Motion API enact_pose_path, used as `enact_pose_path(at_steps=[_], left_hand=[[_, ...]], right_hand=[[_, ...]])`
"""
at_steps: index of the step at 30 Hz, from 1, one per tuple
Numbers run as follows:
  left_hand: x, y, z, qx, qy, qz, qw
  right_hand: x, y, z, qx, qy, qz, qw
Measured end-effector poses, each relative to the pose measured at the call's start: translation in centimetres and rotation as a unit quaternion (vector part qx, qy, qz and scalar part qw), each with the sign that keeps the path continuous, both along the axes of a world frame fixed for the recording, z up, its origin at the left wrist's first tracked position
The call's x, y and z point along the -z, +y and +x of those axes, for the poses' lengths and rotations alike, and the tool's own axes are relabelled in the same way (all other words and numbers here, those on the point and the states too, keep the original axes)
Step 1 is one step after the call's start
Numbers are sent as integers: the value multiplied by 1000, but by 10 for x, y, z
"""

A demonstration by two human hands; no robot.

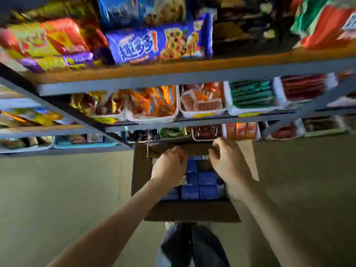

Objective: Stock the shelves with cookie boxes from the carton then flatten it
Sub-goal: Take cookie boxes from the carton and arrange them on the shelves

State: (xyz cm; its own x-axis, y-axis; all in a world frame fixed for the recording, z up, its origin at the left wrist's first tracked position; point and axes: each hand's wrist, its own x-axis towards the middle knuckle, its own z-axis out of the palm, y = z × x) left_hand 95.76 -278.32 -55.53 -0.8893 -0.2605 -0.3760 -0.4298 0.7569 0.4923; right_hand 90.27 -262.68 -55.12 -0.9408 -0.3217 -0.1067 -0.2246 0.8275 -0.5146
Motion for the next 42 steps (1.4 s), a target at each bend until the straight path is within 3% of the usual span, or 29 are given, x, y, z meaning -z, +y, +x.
enact_pose_path(at_steps=[3, 9, 16, 19, 25, 31, 37, 42], left_hand=[[97, -12, 28, -15, -79, -1, 997], [267, -35, 79, -24, -156, 4, 988], [411, -53, 110, 0, -251, -14, 968], [446, -56, 114, 17, -265, -33, 963], [499, -61, 111, 96, -267, -160, 945], [517, -60, 104, 79, -186, -171, 964], [491, -62, 67, -19, -54, -60, 997], [456, -51, 23, -57, 76, 14, 995]], right_hand=[[91, 9, 23, 1, -56, 30, 998], [261, 2, 70, -41, -161, 70, 984], [412, -29, 96, -88, -272, 104, 953], [458, -40, 104, -91, -272, 142, 947], [513, -61, 109, -159, -193, 135, 959], [542, -81, 109, -203, -119, 156, 959], [515, -94, 70, -59, -68, -6, 996], [480, -104, 30, 55, -62, -100, 992]])
